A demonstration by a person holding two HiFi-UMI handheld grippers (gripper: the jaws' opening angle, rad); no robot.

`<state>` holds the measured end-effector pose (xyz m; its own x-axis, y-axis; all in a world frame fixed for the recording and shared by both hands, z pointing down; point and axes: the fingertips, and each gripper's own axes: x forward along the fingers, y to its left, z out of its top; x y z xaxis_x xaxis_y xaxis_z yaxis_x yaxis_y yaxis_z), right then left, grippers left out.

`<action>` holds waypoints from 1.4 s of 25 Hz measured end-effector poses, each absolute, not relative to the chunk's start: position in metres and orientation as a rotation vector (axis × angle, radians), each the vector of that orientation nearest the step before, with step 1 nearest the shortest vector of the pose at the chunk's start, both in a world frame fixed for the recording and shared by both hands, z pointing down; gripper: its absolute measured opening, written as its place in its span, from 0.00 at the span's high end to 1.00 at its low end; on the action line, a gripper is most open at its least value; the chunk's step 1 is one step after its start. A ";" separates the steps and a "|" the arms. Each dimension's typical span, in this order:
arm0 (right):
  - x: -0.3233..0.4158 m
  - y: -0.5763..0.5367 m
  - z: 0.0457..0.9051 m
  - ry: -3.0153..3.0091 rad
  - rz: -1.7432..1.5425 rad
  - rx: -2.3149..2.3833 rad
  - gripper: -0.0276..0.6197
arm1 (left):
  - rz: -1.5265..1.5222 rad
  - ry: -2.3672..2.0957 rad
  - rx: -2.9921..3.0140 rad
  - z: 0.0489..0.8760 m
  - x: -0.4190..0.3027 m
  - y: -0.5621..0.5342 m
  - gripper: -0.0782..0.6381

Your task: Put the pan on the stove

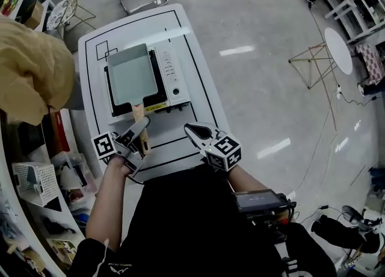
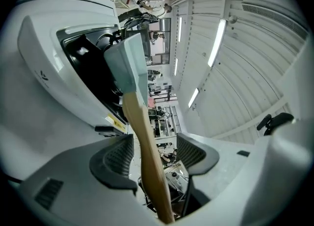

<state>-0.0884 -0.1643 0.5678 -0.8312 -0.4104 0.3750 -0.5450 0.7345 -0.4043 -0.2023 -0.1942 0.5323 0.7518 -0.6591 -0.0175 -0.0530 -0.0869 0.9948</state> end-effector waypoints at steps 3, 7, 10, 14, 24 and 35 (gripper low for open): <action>-0.087 -0.162 0.566 -2.672 0.734 0.772 0.92 | -0.556 -0.586 1.601 0.532 -0.201 -0.189 0.51; -0.091 -0.159 0.567 -2.667 0.727 0.788 0.92 | -0.557 -0.612 1.604 0.532 -0.213 -0.185 0.51; -0.091 -0.161 0.570 -2.667 0.729 0.799 0.92 | -0.577 -0.652 1.619 0.530 -0.225 -0.182 0.51; -0.090 -0.166 0.565 -2.691 0.708 0.799 0.92 | -0.601 -0.734 1.648 0.527 -0.242 -0.172 0.51; -0.095 -0.169 0.533 -2.824 0.536 0.588 0.92 | -0.374 -1.246 1.829 0.536 -0.277 -0.127 0.77; -0.078 -0.143 0.517 -2.875 0.455 0.407 0.92 | -0.167 -1.565 1.976 0.522 -0.253 -0.078 0.88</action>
<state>-0.0785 -0.1432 0.5174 -0.9417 -0.2370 0.2389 -0.2991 0.9147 -0.2719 -0.2531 -0.0782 0.5225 0.2952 -0.9183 0.2639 -0.8420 -0.1195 0.5261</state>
